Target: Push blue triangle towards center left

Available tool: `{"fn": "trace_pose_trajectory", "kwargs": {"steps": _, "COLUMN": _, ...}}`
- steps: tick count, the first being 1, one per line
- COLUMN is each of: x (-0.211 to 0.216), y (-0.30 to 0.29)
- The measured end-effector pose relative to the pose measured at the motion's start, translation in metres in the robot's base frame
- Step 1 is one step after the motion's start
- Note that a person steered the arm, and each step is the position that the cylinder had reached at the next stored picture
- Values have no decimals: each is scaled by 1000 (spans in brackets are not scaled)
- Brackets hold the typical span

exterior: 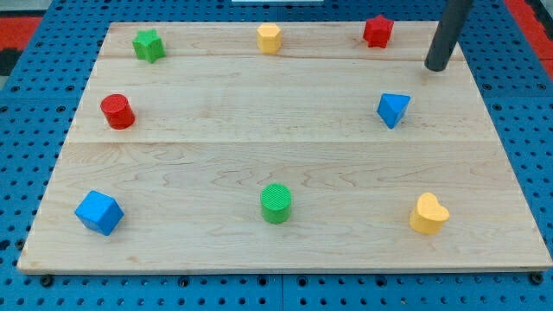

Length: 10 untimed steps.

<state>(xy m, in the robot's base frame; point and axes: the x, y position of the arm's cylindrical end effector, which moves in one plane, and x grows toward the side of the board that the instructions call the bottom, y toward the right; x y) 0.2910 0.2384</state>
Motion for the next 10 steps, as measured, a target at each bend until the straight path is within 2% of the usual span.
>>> {"fn": "trace_pose_trajectory", "kwargs": {"steps": 2, "x": -40, "y": 0}}
{"fn": "trace_pose_trajectory", "kwargs": {"steps": 3, "x": -10, "y": 6}}
{"fn": "trace_pose_trajectory", "kwargs": {"steps": 4, "x": 69, "y": -23}}
{"fn": "trace_pose_trajectory", "kwargs": {"steps": 5, "x": 114, "y": -63}}
{"fn": "trace_pose_trajectory", "kwargs": {"steps": 6, "x": 122, "y": -70}}
{"fn": "trace_pose_trajectory", "kwargs": {"steps": 8, "x": 100, "y": -174}}
{"fn": "trace_pose_trajectory", "kwargs": {"steps": 9, "x": 79, "y": -134}}
{"fn": "trace_pose_trajectory", "kwargs": {"steps": 10, "x": 55, "y": -128}}
